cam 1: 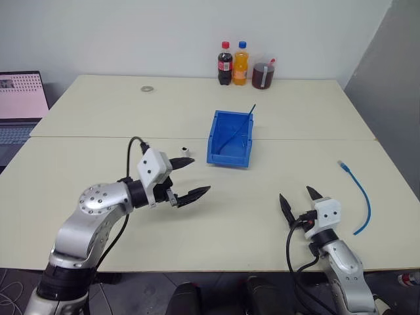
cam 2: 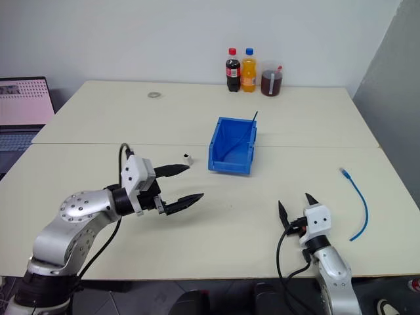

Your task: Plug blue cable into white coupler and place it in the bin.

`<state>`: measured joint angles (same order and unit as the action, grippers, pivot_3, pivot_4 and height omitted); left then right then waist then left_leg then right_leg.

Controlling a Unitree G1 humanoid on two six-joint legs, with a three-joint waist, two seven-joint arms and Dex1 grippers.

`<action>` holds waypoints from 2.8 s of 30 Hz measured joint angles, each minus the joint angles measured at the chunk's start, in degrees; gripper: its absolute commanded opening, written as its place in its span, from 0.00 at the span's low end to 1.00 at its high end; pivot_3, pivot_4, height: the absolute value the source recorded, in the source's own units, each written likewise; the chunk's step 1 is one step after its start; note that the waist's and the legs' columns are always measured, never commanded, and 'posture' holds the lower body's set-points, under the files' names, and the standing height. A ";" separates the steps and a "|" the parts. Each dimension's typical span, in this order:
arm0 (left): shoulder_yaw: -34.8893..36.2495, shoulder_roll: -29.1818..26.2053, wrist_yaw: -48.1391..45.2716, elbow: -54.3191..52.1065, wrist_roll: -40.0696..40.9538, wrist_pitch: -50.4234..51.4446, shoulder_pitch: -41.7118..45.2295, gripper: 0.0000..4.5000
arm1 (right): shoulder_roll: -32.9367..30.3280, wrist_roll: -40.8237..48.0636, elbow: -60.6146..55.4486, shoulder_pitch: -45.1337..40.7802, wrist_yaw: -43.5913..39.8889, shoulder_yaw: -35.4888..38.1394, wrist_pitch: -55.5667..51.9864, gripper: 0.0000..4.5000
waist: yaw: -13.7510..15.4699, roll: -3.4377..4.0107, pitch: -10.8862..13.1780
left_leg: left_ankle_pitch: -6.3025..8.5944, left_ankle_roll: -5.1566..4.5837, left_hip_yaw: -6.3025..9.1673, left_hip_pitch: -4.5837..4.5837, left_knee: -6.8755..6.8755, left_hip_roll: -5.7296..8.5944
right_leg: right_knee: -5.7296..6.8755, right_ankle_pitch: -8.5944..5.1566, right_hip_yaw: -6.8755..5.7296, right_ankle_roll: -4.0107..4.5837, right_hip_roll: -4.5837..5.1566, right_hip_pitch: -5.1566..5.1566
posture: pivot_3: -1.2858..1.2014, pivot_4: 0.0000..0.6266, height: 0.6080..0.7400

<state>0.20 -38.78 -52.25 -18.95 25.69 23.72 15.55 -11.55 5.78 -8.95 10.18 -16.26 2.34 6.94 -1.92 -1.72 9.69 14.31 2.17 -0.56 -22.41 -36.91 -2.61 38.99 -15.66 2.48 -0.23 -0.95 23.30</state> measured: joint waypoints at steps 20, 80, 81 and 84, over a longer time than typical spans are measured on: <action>-7.63 2.85 -9.24 16.38 -5.62 -5.72 11.35 1.00 | -10.61 11.61 -17.30 7.99 -5.02 13.75 -10.05 0.99 | 0.28 -0.03 0.03 | 0.00 0.00 0.00 -0.08 -0.07 0.11 | 0.01 0.01 -0.07 -0.04 -0.08 -0.01 | 0.52 0.24 1.00; -18.04 8.11 -19.62 16.26 -7.80 0.38 20.04 1.00 | -31.46 17.04 8.76 -15.15 -8.81 19.34 -53.91 0.00 | 0.06 0.01 0.05 | 0.00 -0.02 0.00 -0.14 -0.08 0.11 | -0.02 0.01 -0.01 -0.09 -0.22 0.00 | 0.52 0.24 1.00; -18.04 8.09 -19.62 16.27 -7.85 0.25 19.97 1.00 | -32.47 16.97 8.20 -14.79 -9.99 18.94 -53.65 0.00 | 0.09 0.06 0.07 | 0.00 -0.02 -0.01 -0.15 -0.08 0.12 | -0.02 0.01 0.00 -0.09 -0.21 0.00 | 0.52 0.24 1.00; -17.77 7.00 -19.52 16.25 -7.84 0.05 19.01 1.00 | -37.32 16.91 3.65 -11.91 -16.17 18.35 -50.97 0.00 | 0.04 0.13 0.10 | 0.00 -0.02 -0.02 -0.15 -0.08 0.11 | -0.03 -0.01 0.01 -0.12 -0.22 0.00 | 0.52 0.24 1.00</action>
<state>-17.57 -31.77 -71.77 -2.69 17.84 23.77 34.56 -48.88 22.70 -5.31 -1.73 -32.43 20.69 -44.04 -1.88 -1.59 9.79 14.32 2.15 -0.57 -22.56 -36.98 -2.50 38.96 -15.67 2.49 -0.35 -1.16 23.30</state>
